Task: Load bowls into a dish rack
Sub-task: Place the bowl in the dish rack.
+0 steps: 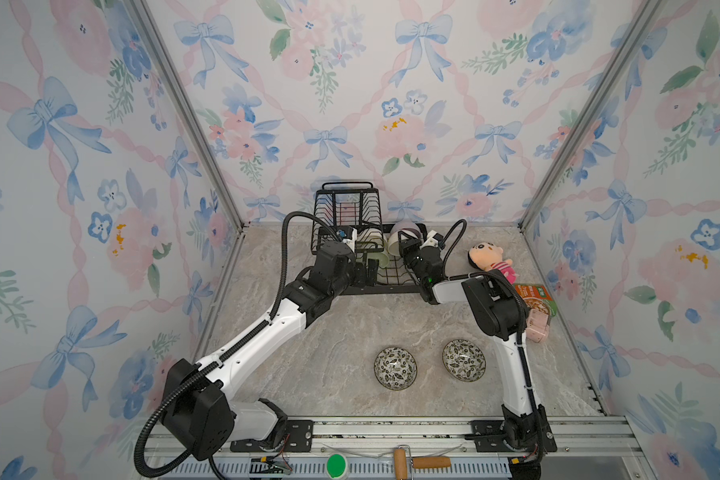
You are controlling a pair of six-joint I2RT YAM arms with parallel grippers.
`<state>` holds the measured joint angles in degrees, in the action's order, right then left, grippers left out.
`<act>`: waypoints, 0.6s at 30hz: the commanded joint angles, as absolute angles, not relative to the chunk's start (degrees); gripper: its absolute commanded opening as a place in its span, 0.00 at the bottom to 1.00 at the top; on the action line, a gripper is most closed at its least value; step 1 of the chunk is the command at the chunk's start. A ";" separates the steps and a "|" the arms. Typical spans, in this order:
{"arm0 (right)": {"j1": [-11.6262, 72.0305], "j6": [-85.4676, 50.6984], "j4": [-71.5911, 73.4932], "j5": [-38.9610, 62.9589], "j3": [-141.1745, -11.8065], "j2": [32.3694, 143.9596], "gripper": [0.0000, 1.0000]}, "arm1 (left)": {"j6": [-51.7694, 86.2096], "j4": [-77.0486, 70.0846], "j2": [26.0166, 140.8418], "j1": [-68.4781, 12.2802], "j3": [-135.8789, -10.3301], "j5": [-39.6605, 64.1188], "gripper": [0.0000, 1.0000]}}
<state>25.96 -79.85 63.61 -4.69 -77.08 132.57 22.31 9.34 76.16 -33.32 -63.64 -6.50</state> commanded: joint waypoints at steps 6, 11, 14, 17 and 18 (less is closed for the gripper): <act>25.47 -79.82 64.60 -2.53 -75.06 131.57 0.02 | 21.09 9.44 74.89 -32.70 -63.02 -5.84 0.98; 25.09 -80.51 65.02 -2.46 -73.45 131.15 0.05 | 21.49 9.16 75.02 -32.70 -63.04 -5.58 0.98; 25.03 -80.93 65.91 -2.96 -72.30 130.80 0.07 | 21.66 9.06 75.00 -32.70 -62.87 -5.43 0.98; 24.79 -81.21 65.57 -2.73 -71.92 130.35 0.11 | 21.91 9.06 75.03 -32.70 -62.68 -5.31 0.98; 24.75 -81.36 65.57 -2.72 -71.81 130.28 0.13 | 21.95 9.02 74.99 -32.70 -62.72 -5.36 0.98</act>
